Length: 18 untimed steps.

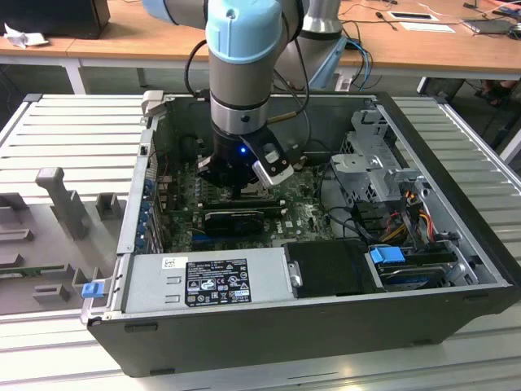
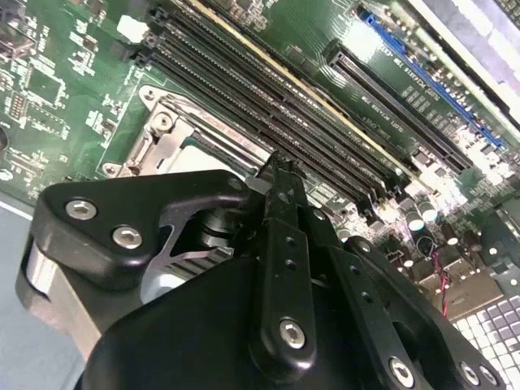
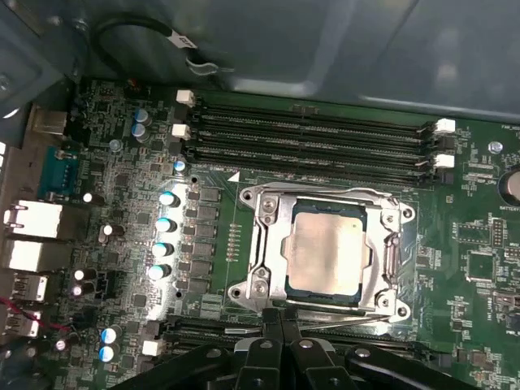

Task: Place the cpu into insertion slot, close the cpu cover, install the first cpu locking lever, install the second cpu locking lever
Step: 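Install the second cpu locking lever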

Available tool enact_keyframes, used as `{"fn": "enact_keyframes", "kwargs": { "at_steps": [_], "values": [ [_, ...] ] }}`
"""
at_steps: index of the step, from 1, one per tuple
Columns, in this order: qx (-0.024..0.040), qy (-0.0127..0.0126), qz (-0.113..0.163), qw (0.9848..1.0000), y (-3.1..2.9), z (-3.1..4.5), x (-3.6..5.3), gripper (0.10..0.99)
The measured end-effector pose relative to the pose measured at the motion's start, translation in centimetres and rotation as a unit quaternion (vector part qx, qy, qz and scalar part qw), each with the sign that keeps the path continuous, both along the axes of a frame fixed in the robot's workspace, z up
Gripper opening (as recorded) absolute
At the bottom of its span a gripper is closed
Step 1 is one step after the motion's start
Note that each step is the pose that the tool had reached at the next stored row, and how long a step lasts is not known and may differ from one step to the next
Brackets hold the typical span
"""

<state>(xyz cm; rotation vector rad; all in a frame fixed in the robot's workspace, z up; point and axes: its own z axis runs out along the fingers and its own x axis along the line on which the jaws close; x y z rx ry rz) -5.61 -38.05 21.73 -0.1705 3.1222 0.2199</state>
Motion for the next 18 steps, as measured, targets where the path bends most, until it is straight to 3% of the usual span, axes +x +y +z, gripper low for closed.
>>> {"fn": "enact_keyframes", "kwargs": {
  "at_steps": [1,3,7,9,11,15,18],
  "values": [
    [0.0003,0.0,0.0,1.0,0.0,0.0,-0.02,0.106],
    [0.0101,-0.0001,0.0,0.9999,-0.2,-0.01,-0.42,0.106],
    [0.0206,-0.0007,0.0,0.9998,-0.43,-0.01,-1.22,0.106],
    [0.0292,-0.0014,0.0,0.9996,-0.89,-0.05,-1.45,0.106],
    [0.0439,-0.0014,0.0,0.999,-1.21,-0.08,-1.61,0.106],
    [0.057,-0.0015,0.0,0.9984,-1.66,-0.1,-1.83,0.106],
    [0.0714,-0.0015,-0.001,0.9974,-2.17,-0.2,-1.89,0.106]
  ]
}}
